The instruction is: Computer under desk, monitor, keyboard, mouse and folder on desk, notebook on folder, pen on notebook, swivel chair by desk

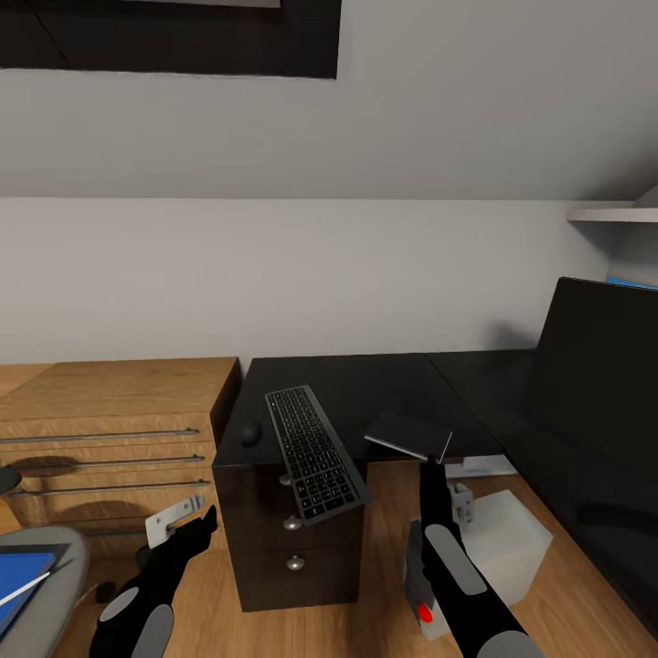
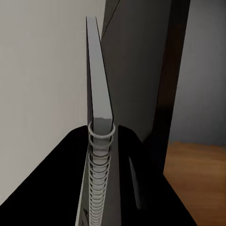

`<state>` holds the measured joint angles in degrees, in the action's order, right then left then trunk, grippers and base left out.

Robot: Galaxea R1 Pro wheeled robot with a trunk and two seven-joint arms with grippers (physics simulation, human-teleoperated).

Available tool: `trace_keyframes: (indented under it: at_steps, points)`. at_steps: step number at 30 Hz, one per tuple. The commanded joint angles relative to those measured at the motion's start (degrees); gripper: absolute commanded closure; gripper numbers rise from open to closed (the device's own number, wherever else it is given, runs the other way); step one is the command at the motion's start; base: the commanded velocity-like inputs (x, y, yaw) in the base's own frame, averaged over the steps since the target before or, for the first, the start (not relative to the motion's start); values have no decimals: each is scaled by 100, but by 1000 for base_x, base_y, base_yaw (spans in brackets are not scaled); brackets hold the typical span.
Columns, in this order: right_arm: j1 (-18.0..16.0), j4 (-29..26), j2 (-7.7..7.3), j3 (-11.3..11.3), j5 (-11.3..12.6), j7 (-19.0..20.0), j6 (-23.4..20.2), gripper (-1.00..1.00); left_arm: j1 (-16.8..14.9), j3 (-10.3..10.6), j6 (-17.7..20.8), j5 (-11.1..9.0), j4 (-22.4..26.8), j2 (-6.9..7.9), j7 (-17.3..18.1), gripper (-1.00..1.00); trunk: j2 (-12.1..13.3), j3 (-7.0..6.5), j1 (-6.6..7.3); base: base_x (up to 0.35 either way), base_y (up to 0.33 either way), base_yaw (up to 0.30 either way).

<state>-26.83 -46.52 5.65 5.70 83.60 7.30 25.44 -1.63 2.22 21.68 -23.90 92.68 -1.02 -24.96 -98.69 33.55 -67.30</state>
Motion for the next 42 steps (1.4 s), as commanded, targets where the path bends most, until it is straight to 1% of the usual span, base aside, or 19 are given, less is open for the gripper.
trace_keyframes:
  at_steps: [1,27,28,42]
  points:
    - [-5,3,-3,18,60,34,31,100,-4,6,13,-53,7,2,-46,-100,-3,6,0,0,0,0]
    - [-5,3,-3,30,61,26,31,100,-4,-2,20,-51,8,5,-44,-100,-3,6,0,25,9,0]
    - [-5,3,-3,31,61,26,31,-100,-4,-2,20,-51,7,5,-44,-100,-3,6,0,0,0,0]
    - [-6,3,-3,34,37,26,31,-100,-4,-3,6,-45,5,5,-44,-100,-3,6,0,0,0,0]
